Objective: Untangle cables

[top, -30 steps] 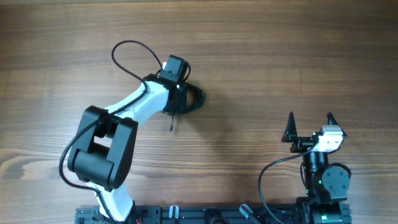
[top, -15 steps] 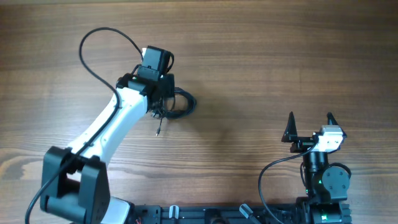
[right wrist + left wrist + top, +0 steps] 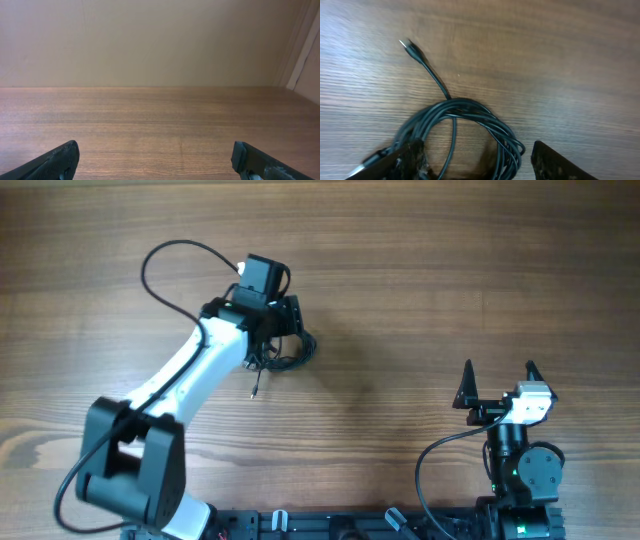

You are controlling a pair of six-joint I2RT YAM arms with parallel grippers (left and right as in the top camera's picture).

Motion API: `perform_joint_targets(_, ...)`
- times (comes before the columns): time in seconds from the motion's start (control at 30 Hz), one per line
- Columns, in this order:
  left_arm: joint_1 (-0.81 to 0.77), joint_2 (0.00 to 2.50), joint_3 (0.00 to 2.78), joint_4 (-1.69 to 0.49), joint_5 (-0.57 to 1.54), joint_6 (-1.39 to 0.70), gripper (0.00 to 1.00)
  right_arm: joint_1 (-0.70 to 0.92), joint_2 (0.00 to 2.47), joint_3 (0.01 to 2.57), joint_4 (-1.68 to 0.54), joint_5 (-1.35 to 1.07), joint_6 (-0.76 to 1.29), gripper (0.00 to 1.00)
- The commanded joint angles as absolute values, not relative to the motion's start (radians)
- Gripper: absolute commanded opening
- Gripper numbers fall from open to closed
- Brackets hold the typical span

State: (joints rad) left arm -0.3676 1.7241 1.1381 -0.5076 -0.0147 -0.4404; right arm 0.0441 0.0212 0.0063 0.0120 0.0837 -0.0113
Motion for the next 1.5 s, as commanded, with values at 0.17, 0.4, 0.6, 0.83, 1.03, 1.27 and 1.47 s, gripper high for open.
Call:
perform_joint_targets(0.17,-0.418,1.814,1.132,-0.541,0.0,-0.453,0.2,0.04,0.01,0.005,0.016,0.098,0.003,1.0)
perform_joint_targets(0.4,-0.424,1.814,1.132,-0.666,0.0,-0.449,0.04,0.04,0.01,0.005,0.016,0.098,0.003,0.99)
perform_joint_targets(0.6,-0.423,1.813,1.133,-0.786,0.0,-0.448,0.09,0.04,0.01,0.005,0.016,0.097,0.003,1.0)
perform_joint_targets(0.83,-0.419,1.768,1.183,-0.813,0.004,-0.442,0.58,0.04,0.01,0.005,0.016,0.097,0.003,1.0)
perform_joint_targets(1.03,-0.419,1.764,1.188,-0.625,0.003,-0.442,0.88,0.04,0.01,0.005,0.016,0.098,0.003,0.99)
perform_joint_targets(1.27,-0.424,1.768,1.163,-0.523,0.001,-0.454,1.0,0.04,0.01,0.005,0.016,0.097,0.003,1.0)
perform_joint_targets(1.47,-0.424,1.797,1.1,-0.506,-0.001,-0.454,1.0,0.04,0.01,0.005,0.016,0.097,0.003,1.0)
